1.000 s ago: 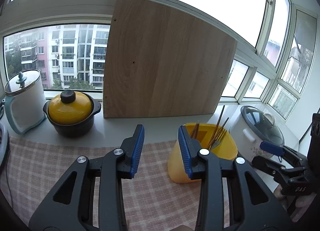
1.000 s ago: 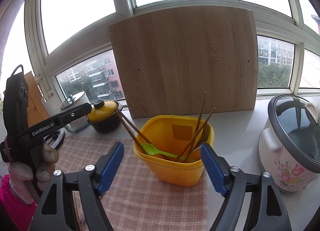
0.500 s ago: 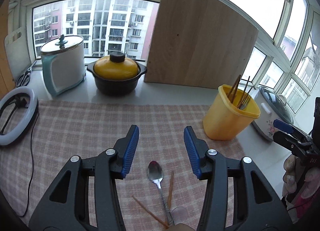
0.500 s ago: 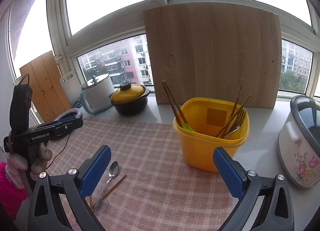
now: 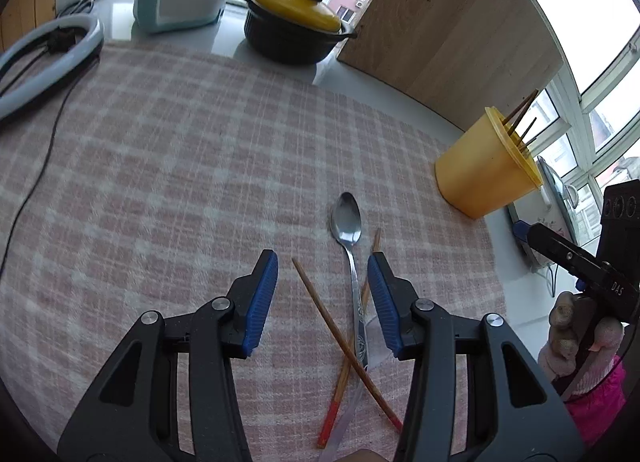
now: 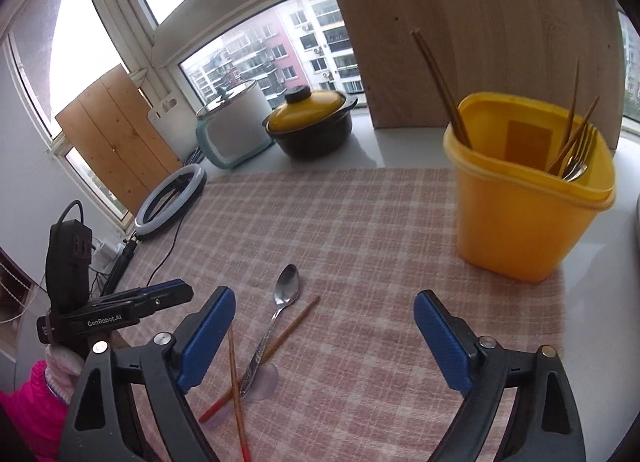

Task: Organize utensils
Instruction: 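Withdraw both open grippers back to the metal spoon and chopsticks on the cloth, then grasp a wooden chopstick with the left gripper while the right gripper grasps the metal spoon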

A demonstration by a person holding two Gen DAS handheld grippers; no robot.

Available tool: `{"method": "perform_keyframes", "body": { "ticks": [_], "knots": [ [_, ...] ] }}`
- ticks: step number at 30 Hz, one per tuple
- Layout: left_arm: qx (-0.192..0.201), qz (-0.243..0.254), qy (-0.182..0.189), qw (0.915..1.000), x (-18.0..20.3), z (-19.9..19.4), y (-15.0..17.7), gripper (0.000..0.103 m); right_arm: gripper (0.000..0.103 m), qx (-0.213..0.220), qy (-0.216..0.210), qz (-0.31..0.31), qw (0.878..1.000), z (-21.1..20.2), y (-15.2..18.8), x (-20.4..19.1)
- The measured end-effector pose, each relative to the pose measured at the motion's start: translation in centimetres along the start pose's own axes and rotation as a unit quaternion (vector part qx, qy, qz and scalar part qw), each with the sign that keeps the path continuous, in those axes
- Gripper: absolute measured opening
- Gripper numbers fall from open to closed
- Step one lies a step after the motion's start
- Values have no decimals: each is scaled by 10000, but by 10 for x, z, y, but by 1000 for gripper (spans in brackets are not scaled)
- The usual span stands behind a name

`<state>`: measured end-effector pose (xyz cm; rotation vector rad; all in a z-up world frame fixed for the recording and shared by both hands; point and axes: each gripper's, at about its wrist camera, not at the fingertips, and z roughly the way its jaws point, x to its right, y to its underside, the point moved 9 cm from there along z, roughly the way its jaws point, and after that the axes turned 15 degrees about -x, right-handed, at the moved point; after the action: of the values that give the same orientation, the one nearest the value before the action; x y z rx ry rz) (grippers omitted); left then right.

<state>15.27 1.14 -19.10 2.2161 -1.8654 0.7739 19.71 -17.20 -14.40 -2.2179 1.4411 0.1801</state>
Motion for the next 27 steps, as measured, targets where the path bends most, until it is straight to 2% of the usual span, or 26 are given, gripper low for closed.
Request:
{"method": "perform_keyframes", "body": {
  "ticks": [7, 11, 19, 27],
  "knots": [
    [-360, -250, 217, 9988, -3, 24, 14, 47, 70, -531, -310, 86, 9981, 42, 5, -9],
    [-470, -243, 217, 9984, 0, 35, 18, 47, 55, -730, -391, 58, 9965, 63, -5, -14],
    [-575, -470, 234, 9970, -4, 52, 15, 47, 48, -1123, -253, -114, 9933, 112, -23, -23],
    [-641, -718, 505, 9941, -4, 61, 14, 47, 37, -1399, -590, 261, 9881, 144, -36, -12]
  ]
}}
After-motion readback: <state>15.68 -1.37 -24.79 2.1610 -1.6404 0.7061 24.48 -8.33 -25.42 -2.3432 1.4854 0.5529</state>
